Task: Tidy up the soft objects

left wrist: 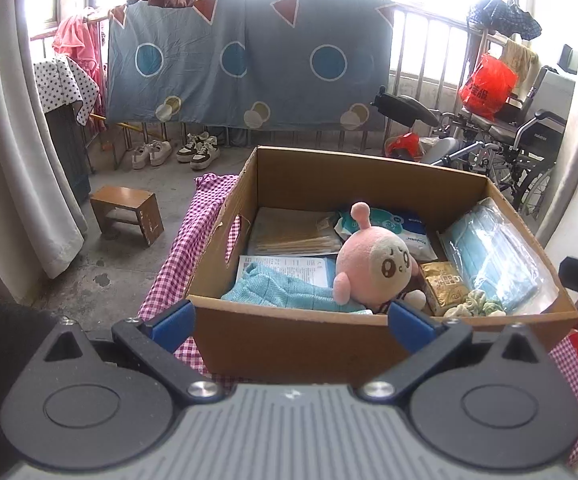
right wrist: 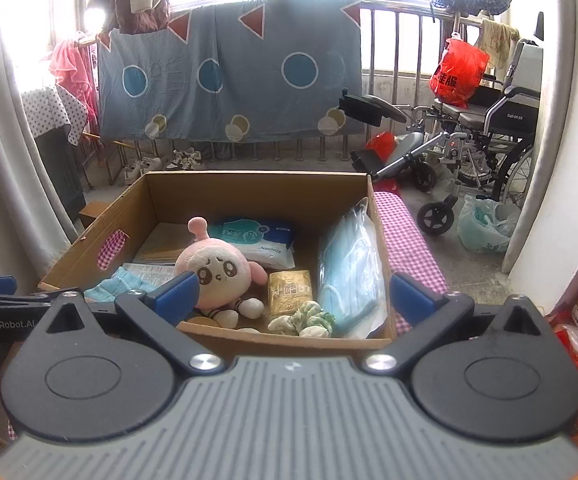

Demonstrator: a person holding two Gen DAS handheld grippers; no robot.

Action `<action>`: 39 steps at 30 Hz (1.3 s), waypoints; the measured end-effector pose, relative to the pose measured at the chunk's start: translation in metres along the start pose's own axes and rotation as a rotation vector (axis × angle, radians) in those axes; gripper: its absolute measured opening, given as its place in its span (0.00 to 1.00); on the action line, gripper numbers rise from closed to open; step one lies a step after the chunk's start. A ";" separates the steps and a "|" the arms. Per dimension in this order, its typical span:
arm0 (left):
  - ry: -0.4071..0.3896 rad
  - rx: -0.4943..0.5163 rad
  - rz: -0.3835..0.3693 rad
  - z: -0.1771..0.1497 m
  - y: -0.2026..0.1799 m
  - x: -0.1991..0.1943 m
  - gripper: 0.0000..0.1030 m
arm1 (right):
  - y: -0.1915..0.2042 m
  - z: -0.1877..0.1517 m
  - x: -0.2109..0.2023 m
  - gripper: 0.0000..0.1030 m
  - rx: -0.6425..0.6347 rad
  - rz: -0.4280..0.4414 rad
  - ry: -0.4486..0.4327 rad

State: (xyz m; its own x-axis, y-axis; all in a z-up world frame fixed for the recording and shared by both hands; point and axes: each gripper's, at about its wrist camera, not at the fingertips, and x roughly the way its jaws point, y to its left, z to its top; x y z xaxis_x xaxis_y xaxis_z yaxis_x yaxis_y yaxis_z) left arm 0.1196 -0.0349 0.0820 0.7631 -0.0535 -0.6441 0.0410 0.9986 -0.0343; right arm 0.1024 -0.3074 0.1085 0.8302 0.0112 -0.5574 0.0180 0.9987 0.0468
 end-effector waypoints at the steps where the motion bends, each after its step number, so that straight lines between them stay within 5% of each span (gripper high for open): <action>1: 0.013 0.004 0.008 -0.001 0.001 0.004 1.00 | 0.002 -0.001 0.001 0.99 0.001 -0.006 -0.005; 12: 0.138 -0.034 0.026 -0.013 0.006 0.030 1.00 | 0.023 -0.001 0.035 0.99 -0.002 -0.017 0.091; 39: 0.134 0.034 0.054 -0.006 -0.017 0.032 1.00 | 0.032 -0.013 0.061 0.99 -0.039 0.008 0.169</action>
State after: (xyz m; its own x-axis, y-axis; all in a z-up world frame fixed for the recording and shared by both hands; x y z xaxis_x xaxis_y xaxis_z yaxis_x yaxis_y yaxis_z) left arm 0.1393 -0.0533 0.0571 0.6722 0.0030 -0.7403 0.0257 0.9993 0.0274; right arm 0.1463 -0.2741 0.0658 0.7247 0.0241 -0.6887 -0.0130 0.9997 0.0213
